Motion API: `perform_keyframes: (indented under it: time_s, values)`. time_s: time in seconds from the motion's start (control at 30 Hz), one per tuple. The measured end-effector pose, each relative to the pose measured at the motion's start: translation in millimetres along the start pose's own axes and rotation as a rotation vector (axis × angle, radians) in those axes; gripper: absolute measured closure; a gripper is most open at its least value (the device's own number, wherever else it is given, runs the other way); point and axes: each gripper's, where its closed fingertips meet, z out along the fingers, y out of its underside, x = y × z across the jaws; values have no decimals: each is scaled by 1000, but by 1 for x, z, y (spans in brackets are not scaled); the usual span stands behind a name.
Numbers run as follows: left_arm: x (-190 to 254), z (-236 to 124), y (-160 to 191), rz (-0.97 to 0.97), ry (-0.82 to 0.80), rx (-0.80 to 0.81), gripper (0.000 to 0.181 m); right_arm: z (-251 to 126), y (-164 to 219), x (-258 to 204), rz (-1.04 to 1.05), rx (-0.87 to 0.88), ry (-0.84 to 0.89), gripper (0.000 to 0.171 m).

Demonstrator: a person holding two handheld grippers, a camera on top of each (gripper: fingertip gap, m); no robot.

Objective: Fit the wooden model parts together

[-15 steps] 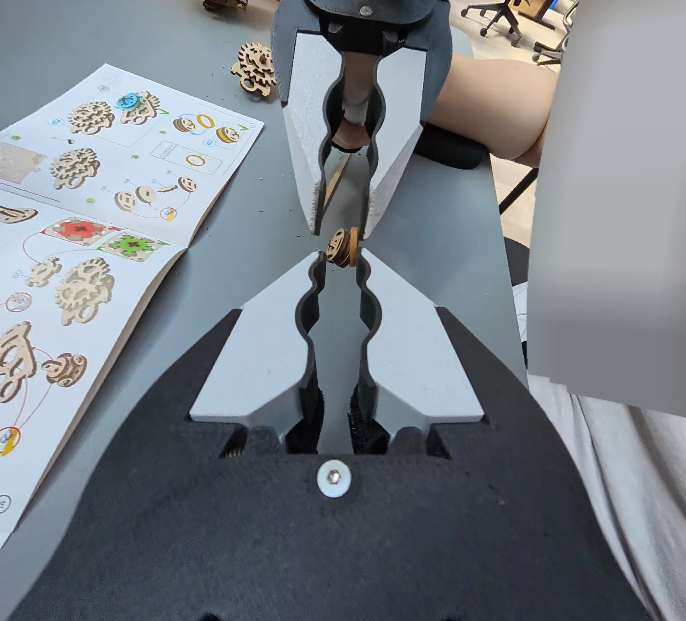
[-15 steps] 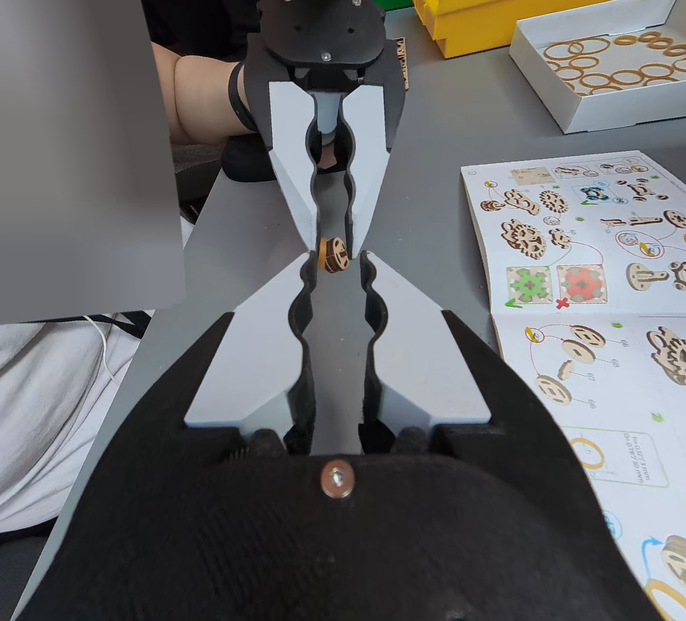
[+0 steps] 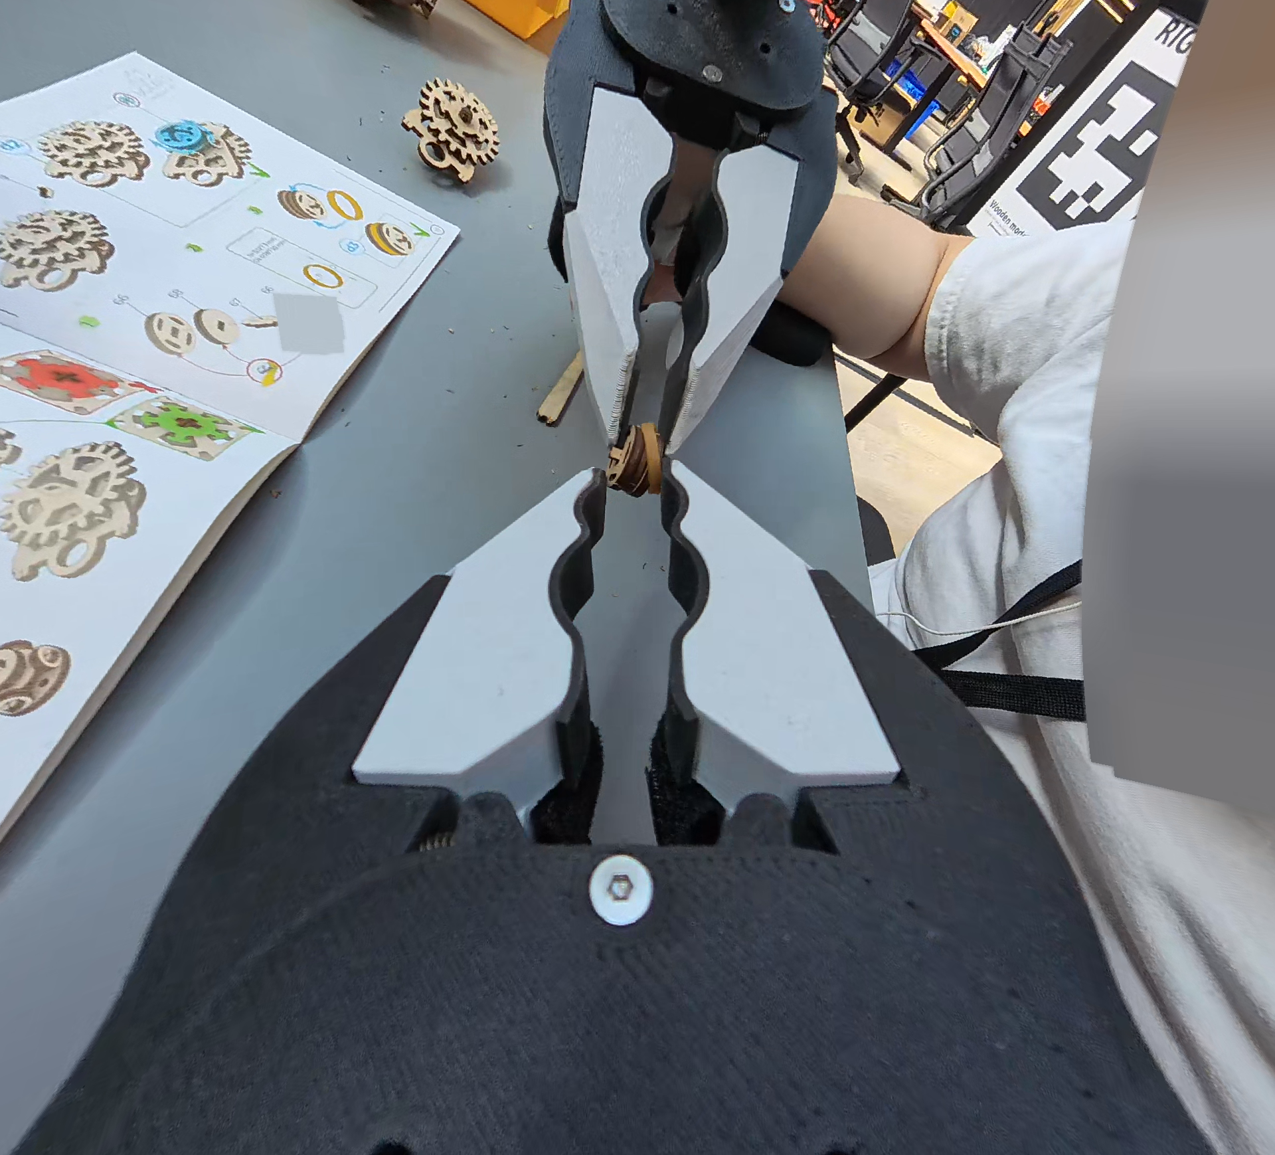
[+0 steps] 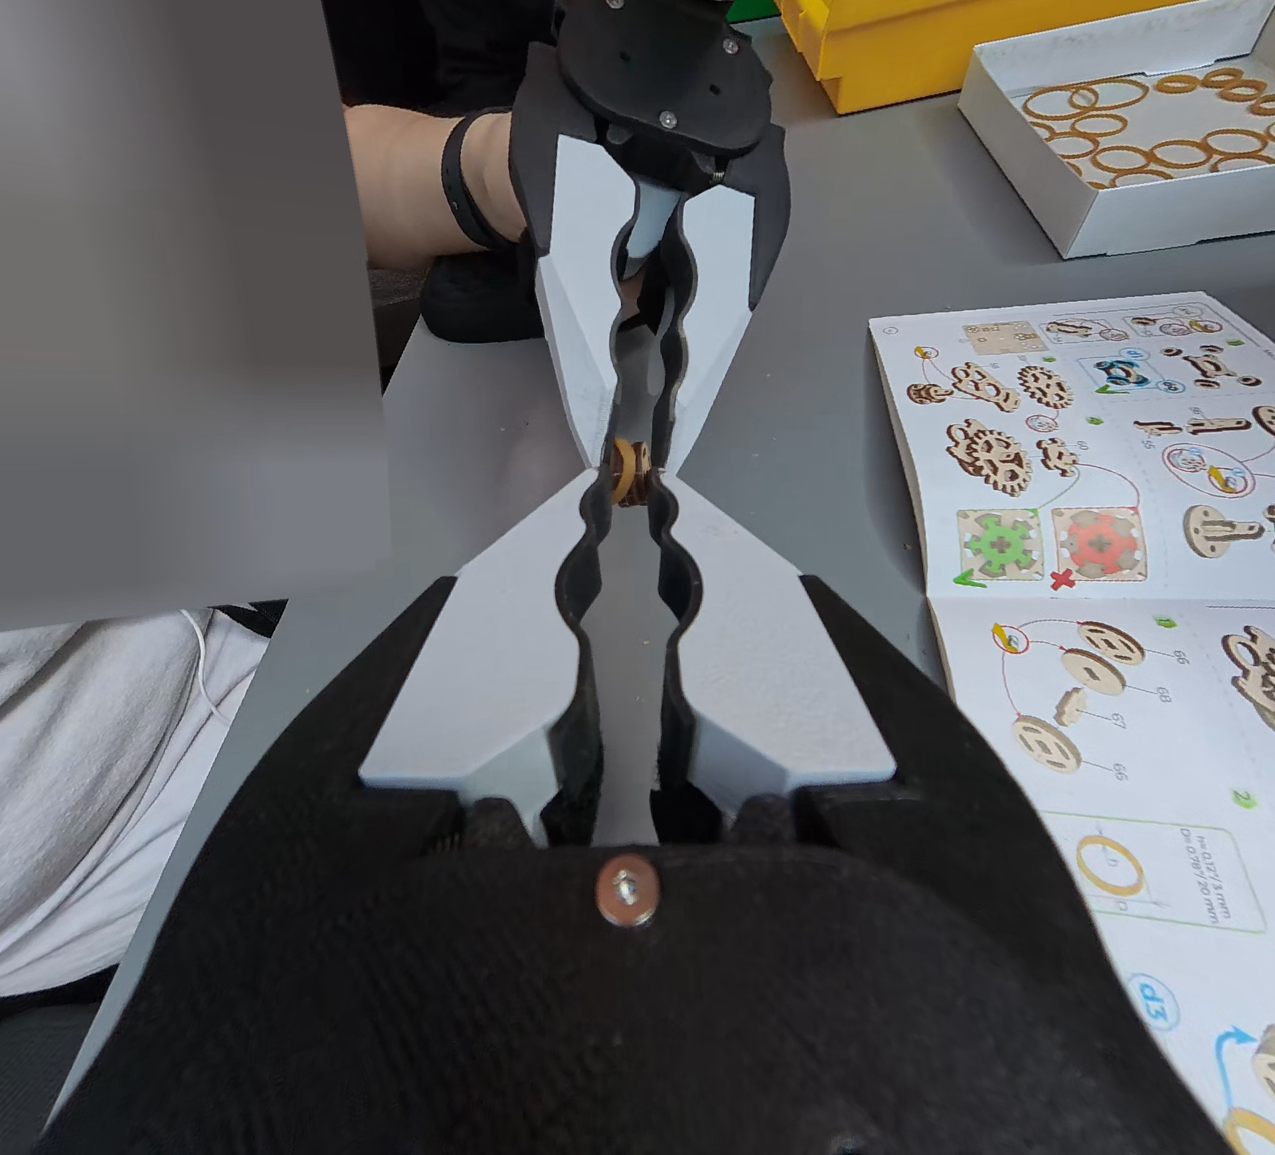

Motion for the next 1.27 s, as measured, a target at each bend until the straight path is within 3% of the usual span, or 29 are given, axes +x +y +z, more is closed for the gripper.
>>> perform_keyframes:
  time_s: [0.1, 0.2, 0.4, 0.6, 0.87, 1.27]
  values:
    - [2, -6, -10, 27, 6, 51, 166, -4, -8, 2, 77, 49, -10, 164]
    - [-3, -19, -19, 128, -57, 78, 153, -11, -12, 10, 207, 98, -30, 164]
    - [2, -35, -29, 681, -358, 53, 159, -16, -13, 14, 577, 159, -189, 164]
    - [14, -8, -17, 1071, -399, -105, 165, -9, -1, 7, 725, 87, -257, 164]
    - [11, 5, -9, 1150, -354, -236, 174, -11, 4, -1, 783, 55, -296, 164]
    - [6, 6, -4, 1185, -390, -281, 181, -12, 4, 4, 830, 73, -277, 165]
